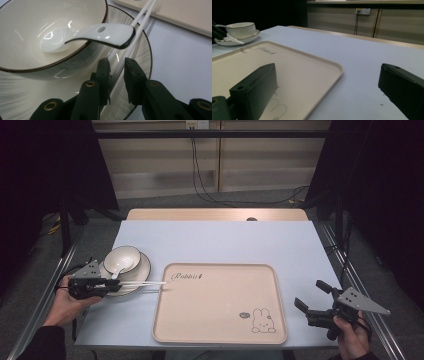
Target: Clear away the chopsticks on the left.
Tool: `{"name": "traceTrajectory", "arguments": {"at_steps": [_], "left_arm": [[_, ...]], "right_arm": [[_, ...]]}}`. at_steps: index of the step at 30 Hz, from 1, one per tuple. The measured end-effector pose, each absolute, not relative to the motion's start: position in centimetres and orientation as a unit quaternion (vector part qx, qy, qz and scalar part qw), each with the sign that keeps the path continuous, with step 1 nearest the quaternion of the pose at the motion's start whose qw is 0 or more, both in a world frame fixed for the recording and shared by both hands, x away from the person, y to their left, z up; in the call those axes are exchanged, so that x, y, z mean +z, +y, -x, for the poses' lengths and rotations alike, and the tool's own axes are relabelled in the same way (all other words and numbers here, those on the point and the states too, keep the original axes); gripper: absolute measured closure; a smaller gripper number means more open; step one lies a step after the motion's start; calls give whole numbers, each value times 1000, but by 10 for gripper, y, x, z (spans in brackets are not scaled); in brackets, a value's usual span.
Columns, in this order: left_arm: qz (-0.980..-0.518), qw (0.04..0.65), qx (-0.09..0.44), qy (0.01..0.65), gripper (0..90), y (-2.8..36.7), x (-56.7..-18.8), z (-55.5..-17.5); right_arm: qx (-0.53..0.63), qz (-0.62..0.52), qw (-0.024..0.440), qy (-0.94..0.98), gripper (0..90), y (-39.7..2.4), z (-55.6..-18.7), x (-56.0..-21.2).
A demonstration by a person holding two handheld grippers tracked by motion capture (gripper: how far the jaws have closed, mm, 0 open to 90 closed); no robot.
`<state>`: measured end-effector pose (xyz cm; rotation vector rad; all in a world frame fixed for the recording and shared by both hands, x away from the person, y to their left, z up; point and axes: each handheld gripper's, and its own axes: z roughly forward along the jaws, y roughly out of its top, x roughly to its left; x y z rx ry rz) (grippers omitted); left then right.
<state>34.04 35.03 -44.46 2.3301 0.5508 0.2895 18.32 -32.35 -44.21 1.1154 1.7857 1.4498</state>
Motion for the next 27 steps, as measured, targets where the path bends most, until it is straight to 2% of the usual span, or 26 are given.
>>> {"name": "traceTrajectory", "arguments": {"at_steps": [15, 27], "left_arm": [[-923, 338, 74, 169, 791, 337, -447, -346], [-920, 342, 57, 181, 843, 337, -447, -347]], "right_arm": [[542, -423, 290, 666, 17, -323, -183, -442], [540, -423, 291, 668, 15, -322, -184, -442]]}}
